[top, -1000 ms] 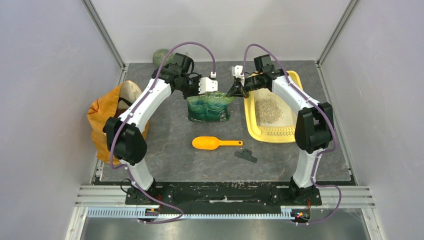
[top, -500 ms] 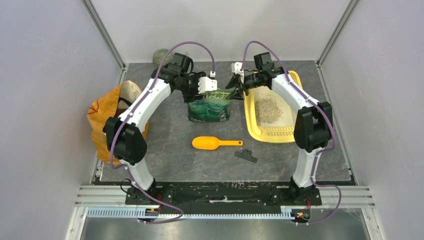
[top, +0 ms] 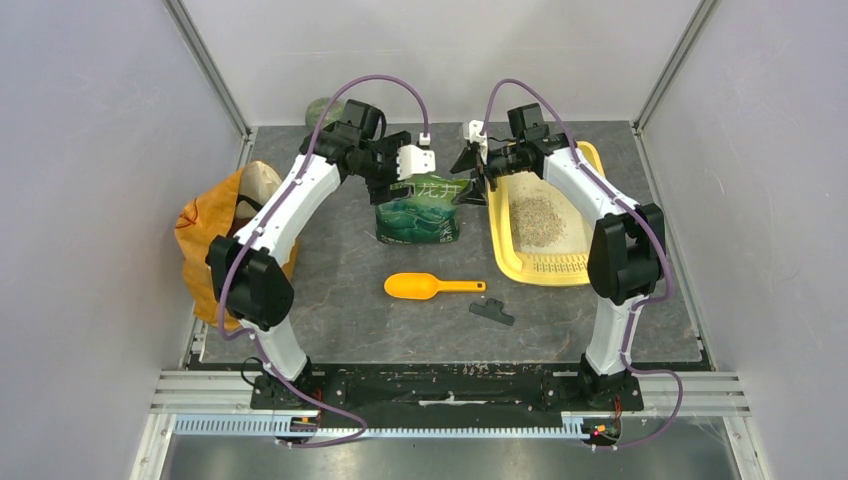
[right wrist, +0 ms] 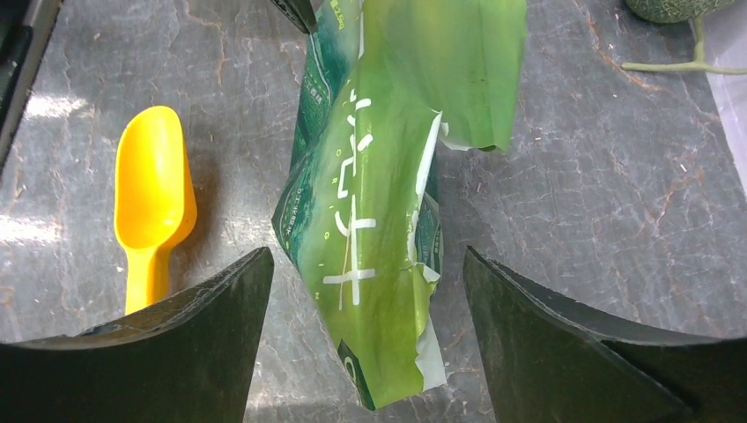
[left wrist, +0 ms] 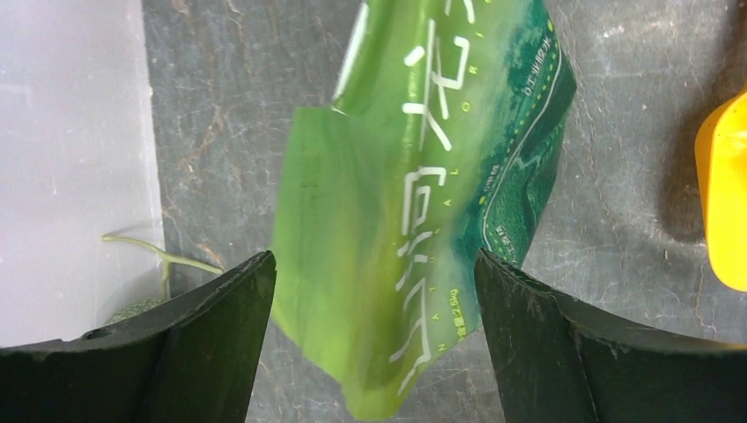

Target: Fill the litter box with clean litter

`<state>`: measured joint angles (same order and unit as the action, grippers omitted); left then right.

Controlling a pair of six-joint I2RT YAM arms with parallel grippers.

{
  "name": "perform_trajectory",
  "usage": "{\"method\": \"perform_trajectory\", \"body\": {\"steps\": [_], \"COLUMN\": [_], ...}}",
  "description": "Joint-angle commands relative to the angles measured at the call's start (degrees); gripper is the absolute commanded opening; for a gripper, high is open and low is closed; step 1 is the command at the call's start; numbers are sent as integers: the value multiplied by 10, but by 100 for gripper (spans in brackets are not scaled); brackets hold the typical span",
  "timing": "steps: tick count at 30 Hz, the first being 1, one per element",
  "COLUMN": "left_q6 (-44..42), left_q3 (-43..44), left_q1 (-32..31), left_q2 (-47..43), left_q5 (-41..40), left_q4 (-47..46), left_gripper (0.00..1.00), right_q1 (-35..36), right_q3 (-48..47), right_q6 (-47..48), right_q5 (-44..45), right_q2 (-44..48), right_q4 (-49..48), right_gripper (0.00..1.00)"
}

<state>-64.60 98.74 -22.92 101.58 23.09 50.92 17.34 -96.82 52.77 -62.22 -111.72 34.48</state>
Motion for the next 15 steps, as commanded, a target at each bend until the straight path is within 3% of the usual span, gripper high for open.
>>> {"method": "perform_trajectory", "body": {"steps": [1, 6, 10, 15], "left_q6": [79, 163, 185, 202], "left_q3": [50, 84, 80, 80], "left_q1": [-5, -25, -69, -142], "left_q2": [-41, -68, -85, -54], "left_q5": [27, 26, 33, 82], "left_q4": [-23, -31, 1, 64], "left_gripper": [89, 90, 90, 80], "right_q1": [-10, -43, -77, -128], "right_q3": [-27, -15, -7, 20], "right_q6": [-96, -267, -368, -457], "right_q5": [-20, -15, 2, 40], "right_q2": [37, 85, 125, 192], "right_q4": [-48, -134, -150, -136], "right_gripper": [87, 88, 89, 89]}}
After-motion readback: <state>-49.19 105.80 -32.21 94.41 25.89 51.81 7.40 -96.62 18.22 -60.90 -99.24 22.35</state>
